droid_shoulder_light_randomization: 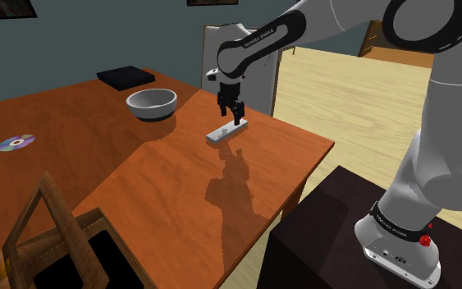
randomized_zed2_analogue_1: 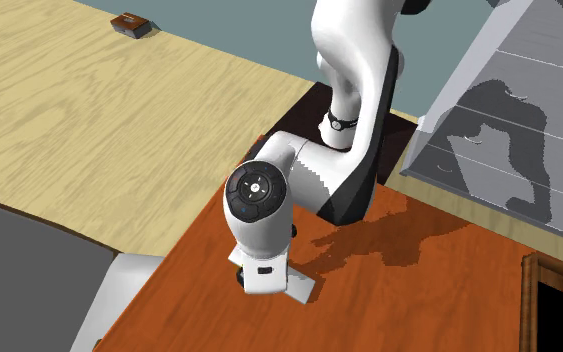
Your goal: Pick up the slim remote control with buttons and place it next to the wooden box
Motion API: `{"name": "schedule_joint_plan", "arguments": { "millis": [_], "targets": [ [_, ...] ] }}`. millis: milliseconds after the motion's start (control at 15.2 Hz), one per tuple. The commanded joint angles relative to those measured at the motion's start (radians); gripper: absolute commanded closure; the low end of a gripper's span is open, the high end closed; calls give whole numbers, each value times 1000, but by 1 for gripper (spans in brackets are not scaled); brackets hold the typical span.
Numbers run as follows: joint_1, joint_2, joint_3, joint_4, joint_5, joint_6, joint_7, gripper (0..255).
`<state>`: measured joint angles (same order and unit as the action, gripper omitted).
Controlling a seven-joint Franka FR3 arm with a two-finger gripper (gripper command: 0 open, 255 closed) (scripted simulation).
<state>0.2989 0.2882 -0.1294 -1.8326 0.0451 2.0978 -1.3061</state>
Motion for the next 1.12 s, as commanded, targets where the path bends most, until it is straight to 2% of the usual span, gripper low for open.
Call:
{"name": "schedule_joint_plan", "arguments": {
  "millis": [0, 462, 990, 1056],
  "targets": [
    [2, 33, 11, 26, 3, 8, -37, 0],
    [0, 78, 15, -16, 10, 95, -41, 0],
    [0, 78, 15, -16, 10, 95, -41, 0],
    [0, 78, 15, -16, 10, 95, -41, 255]
  ]
}}
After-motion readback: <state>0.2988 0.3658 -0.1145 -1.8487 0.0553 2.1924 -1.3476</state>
